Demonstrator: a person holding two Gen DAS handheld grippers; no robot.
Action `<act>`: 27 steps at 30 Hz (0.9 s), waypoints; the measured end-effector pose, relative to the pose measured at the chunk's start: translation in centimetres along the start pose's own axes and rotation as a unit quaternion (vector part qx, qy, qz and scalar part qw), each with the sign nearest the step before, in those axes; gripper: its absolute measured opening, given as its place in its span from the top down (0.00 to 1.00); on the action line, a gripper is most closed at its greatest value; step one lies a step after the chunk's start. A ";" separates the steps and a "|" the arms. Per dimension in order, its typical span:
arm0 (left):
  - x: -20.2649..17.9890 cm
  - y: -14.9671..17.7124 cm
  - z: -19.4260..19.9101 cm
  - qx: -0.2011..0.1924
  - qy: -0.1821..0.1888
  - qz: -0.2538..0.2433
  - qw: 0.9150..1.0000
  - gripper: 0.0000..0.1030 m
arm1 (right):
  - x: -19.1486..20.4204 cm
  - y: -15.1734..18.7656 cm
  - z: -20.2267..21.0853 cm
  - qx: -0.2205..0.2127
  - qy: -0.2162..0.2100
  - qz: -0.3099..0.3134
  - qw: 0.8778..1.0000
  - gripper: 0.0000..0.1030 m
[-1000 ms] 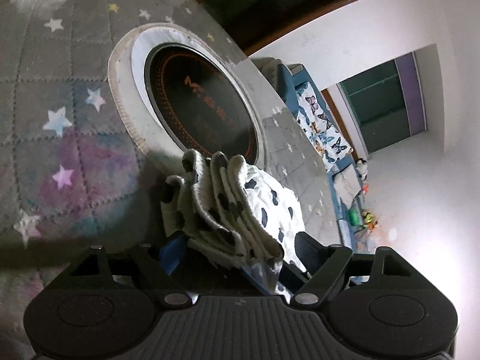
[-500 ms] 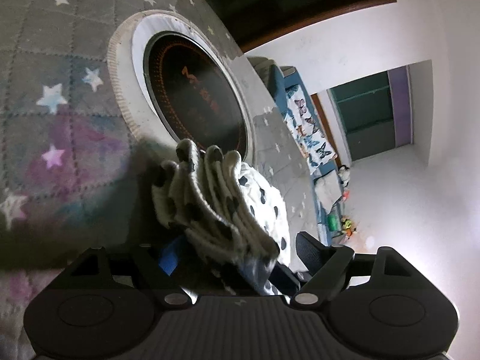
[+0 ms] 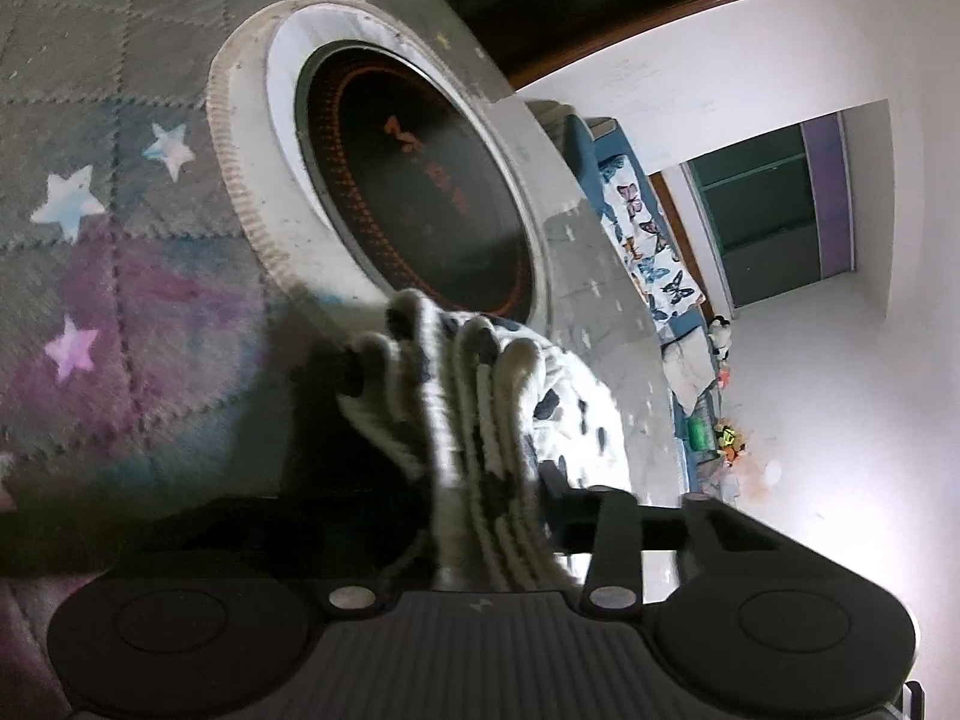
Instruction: Fold clothes
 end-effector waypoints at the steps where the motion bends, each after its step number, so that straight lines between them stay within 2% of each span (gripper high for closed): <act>1: 0.1 -0.1 0.0 0.000 -0.002 -0.003 1.000 0.65 | -0.1 0.0 -0.1 0.002 -0.001 -0.002 1.000 0.85; 8: 0.3 -0.2 0.3 0.002 -0.005 -0.011 1.000 0.65 | -2.7 0.3 1.7 -0.001 -0.016 -0.066 0.998 0.75; 11: 0.4 -0.1 0.3 0.002 -0.004 -0.013 1.000 0.65 | -4.7 0.8 2.6 -0.001 0.009 -0.091 0.996 0.69; 13: 0.2 -0.1 0.2 0.002 -0.005 -0.017 1.000 0.65 | -7.0 1.7 2.6 0.011 0.050 -0.112 0.992 0.69; 18: 0.0 -0.1 0.0 0.001 -0.008 -0.024 1.000 0.65 | -12.7 4.3 2.3 0.043 0.142 -0.173 0.974 0.69; 20: 0.0 -0.1 0.0 0.001 -0.011 -0.029 1.000 0.65 | -14.7 5.4 2.2 0.049 0.166 -0.203 0.964 0.69; 23: -0.2 0.0 0.0 0.000 -0.015 -0.036 0.999 0.65 | -16.7 6.9 1.9 0.060 0.189 -0.233 0.952 0.69; 27: -0.7 0.1 0.0 0.001 -0.026 -0.058 0.998 0.65 | -18.1 8.2 1.3 0.063 0.163 -0.289 0.941 0.69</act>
Point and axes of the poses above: each gripper's, at about its wrist camera, not at the fingertips, and z roughly against the way its jaws point, x to its left, y to its underside, the point moved 4 cm from there along -z, roughly the way its jaws point, and after that the axes turned 4 degrees about y, right-handed, at the moved point
